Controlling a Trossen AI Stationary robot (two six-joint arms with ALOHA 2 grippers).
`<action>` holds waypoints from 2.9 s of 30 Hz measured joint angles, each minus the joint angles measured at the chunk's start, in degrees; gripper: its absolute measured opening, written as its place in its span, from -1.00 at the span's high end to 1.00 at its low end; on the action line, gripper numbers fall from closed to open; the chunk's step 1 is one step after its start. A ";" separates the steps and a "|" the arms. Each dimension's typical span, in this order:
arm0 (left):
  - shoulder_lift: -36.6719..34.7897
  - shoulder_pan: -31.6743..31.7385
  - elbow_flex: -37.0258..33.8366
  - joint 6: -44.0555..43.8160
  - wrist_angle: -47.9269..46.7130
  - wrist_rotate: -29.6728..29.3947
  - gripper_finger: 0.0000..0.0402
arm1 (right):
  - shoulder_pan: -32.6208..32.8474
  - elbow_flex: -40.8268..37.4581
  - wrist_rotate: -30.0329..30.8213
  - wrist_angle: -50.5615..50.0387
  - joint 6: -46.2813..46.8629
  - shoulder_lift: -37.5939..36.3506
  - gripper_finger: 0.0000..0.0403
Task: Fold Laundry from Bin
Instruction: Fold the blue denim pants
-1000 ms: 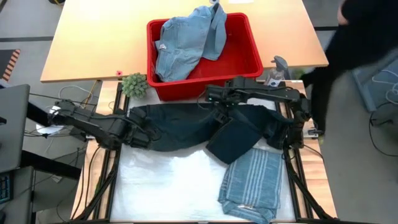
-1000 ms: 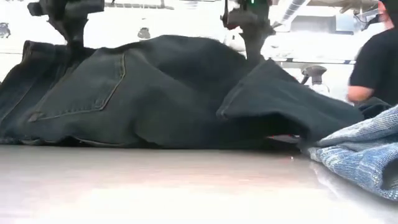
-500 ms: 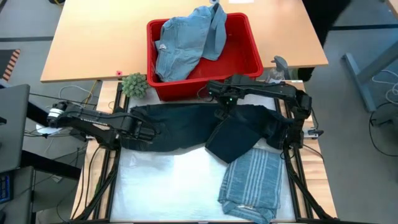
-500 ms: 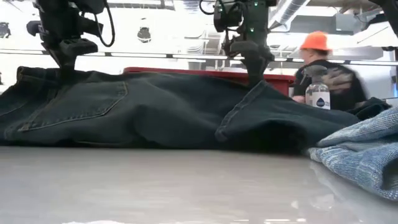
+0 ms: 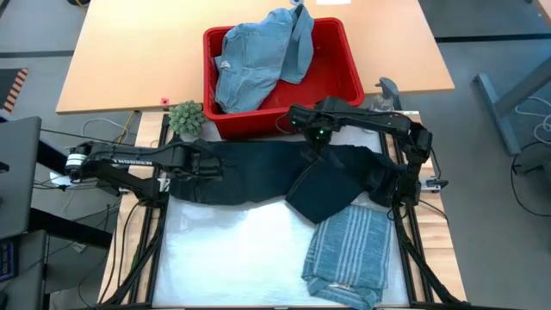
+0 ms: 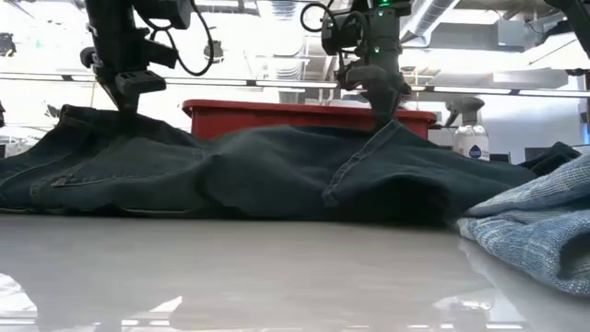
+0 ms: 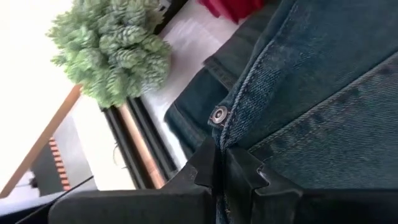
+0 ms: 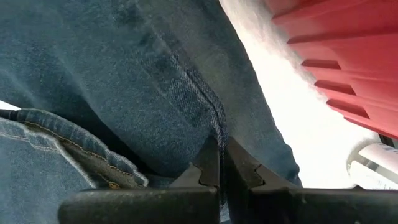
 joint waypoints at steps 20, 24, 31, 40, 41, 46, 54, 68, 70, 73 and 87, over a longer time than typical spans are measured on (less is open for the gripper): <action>-4.90 -2.06 -0.05 4.82 11.99 6.62 0.08 | 0.05 0.00 -0.40 0.15 -2.46 0.00 0.87; -11.61 -2.94 -4.49 6.70 26.89 13.76 0.11 | 0.05 0.00 -0.42 0.20 -2.94 0.00 0.87; -13.59 -2.01 -18.25 6.32 38.39 16.53 0.36 | -0.20 -0.02 -0.41 0.64 -2.40 0.00 0.87; -13.21 -1.65 -19.19 6.99 39.18 13.80 0.62 | -1.21 1.12 1.11 0.21 3.27 -2.38 0.87; -12.55 -1.46 -19.19 7.51 38.83 14.03 0.63 | -1.59 1.16 1.08 -0.17 3.39 -2.58 0.87; -8.30 -0.21 -20.57 9.23 38.96 17.46 0.67 | -3.65 0.25 -1.11 -1.79 3.08 -1.07 0.87; -2.42 0.37 -25.29 10.18 44.38 17.29 0.67 | -3.42 -0.38 -6.13 -0.52 -1.84 0.90 0.61; 0.38 1.62 -32.32 8.21 50.01 20.55 0.67 | -5.35 4.31 -11.37 -6.30 -5.16 -10.65 -0.03; -0.43 1.73 -32.48 7.92 49.77 20.76 0.67 | -2.01 4.32 -13.28 -6.69 -3.01 -12.64 -0.01; -0.83 2.07 -32.57 7.28 49.31 21.49 0.67 | 4.60 2.09 -9.88 -7.77 -2.81 -14.59 0.03; -0.82 2.08 -32.59 10.50 49.39 22.51 0.67 | 8.32 -34.64 -12.37 21.79 -3.23 -30.21 0.05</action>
